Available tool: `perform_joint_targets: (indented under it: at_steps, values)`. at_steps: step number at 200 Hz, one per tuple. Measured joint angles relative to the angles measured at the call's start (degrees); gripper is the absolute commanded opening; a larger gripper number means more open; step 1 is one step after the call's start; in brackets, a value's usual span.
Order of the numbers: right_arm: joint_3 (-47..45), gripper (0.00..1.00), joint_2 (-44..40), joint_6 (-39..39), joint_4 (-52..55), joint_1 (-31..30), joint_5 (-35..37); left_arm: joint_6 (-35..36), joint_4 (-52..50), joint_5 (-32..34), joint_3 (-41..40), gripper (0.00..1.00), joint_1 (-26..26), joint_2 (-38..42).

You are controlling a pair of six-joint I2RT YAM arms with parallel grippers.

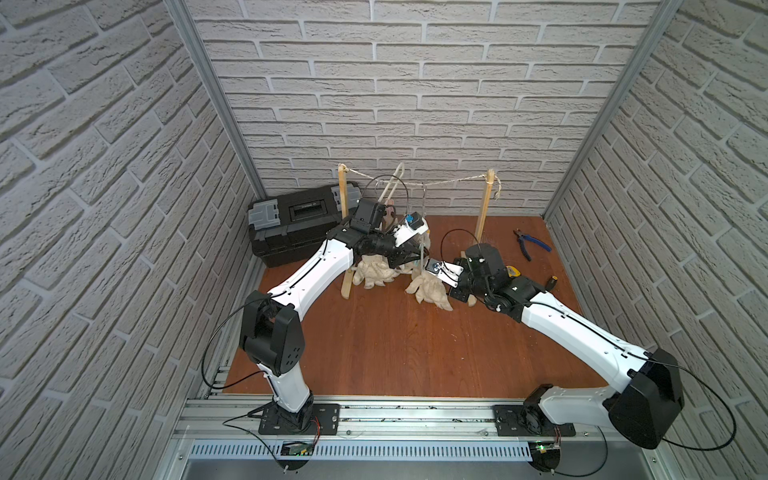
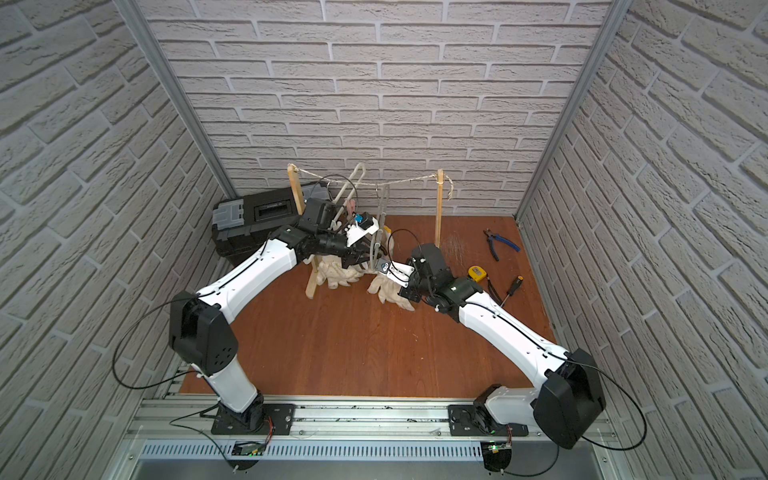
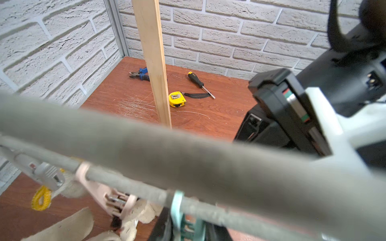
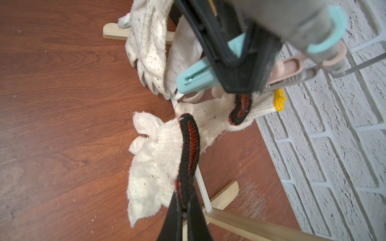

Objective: Clip the gloves onto a hanger to dry
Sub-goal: Open the clamp at the hanger, then clamp the glove onto the hanger.

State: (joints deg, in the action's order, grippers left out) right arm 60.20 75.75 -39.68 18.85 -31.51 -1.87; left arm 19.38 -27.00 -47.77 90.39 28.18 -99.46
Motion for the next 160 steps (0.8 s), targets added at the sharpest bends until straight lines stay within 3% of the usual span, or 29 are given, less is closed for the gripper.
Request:
perform_joint_targets:
  at_steps: [54, 160]
  values:
    - [0.7, 0.03, 2.4, 0.2, -1.6, 0.0, -3.5, -5.0, 0.4, -3.2, 0.5, 0.19, -0.6, -0.5]
    - [0.5, 0.03, 2.8, 3.2, -4.8, 0.9, -7.1, -6.6, 1.8, -5.9, 0.5, 0.19, -1.2, -1.1]
